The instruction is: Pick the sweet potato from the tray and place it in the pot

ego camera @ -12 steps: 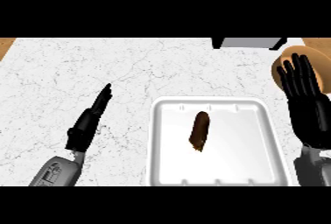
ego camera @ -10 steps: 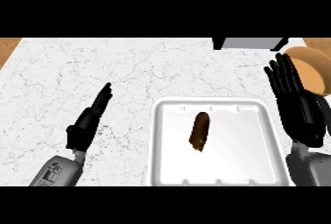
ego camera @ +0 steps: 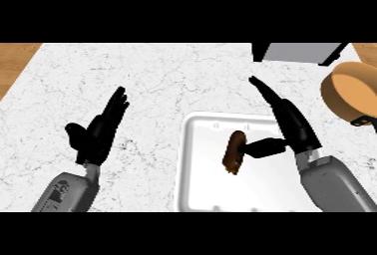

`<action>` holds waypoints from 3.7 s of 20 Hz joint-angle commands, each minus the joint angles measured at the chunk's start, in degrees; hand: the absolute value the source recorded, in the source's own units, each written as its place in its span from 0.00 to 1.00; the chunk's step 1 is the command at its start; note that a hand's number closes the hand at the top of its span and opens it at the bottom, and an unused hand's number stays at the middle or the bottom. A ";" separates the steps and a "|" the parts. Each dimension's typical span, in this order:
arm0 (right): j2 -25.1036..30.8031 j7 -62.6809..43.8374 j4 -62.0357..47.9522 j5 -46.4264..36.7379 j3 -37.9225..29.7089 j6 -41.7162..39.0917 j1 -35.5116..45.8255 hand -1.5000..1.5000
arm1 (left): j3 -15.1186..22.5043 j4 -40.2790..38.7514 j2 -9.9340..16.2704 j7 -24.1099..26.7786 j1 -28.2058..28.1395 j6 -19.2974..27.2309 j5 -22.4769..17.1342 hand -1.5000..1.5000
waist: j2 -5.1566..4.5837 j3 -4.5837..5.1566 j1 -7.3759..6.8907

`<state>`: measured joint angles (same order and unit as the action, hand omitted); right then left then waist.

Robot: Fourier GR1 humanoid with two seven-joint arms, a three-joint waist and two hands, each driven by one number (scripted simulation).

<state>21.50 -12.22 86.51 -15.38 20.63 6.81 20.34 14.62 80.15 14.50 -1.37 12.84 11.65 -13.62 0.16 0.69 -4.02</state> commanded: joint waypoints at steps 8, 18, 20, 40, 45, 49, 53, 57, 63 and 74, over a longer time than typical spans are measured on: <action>1.08 -31.20 12.53 -20.04 15.43 -16.85 14.37 0.00 | -1.65 6.71 0.78 -8.46 -2.93 2.70 -1.73 0.50 | 0.69 -0.42 3.40; -9.88 -55.86 4.64 -5.02 13.55 -43.35 29.29 0.00 | -3.87 11.62 2.95 -12.76 -1.52 2.55 -2.61 0.50 | 0.22 -0.49 3.09; -11.44 -57.61 0.58 -4.71 12.48 -42.74 30.95 0.00 | -2.32 12.26 1.42 -13.88 -1.92 5.09 -0.74 0.50 | 0.14 -0.55 3.09; -17.87 -66.33 -13.98 -5.74 15.58 -45.03 30.72 0.00 | -2.45 14.26 0.43 -14.94 -3.67 5.12 0.36 0.50 | 0.33 -0.62 4.53; -19.37 -66.47 -10.14 -9.36 16.12 -41.88 26.67 0.00 | -5.93 13.40 2.49 -13.61 -4.69 1.75 -1.76 0.50 | 0.23 -0.65 4.48; -21.01 -66.28 -10.59 -10.89 13.57 -42.76 27.73 0.00 | -4.66 16.82 1.32 -13.22 -6.56 2.96 0.01 0.50 | 0.18 -0.66 4.10; -20.03 -64.24 -12.05 -13.45 14.85 -41.11 25.36 0.00 | -5.33 14.85 1.17 -14.16 -5.01 2.16 -0.41 0.50 | 0.04 -0.66 4.22; -21.41 -67.32 -13.04 -13.93 15.50 -40.07 25.09 0.00 | -4.38 16.28 1.14 -14.88 -5.93 2.37 0.86 0.50 | 0.15 -0.65 3.98; -21.01 -63.87 -19.87 -18.43 14.15 -40.06 24.69 0.00 | -5.03 16.32 0.39 -15.15 -5.27 2.61 1.08 0.50 | -0.01 -0.66 3.97; -21.44 -62.21 -25.13 -22.11 17.03 -41.28 21.46 0.00 | -5.50 14.56 -0.52 -13.61 -5.24 1.43 2.48 0.50 | -0.01 -0.64 3.82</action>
<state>1.30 -63.15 61.93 -36.72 35.97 -31.88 42.66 9.25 95.31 14.15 -16.30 8.05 13.47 -11.82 0.07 0.04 -0.34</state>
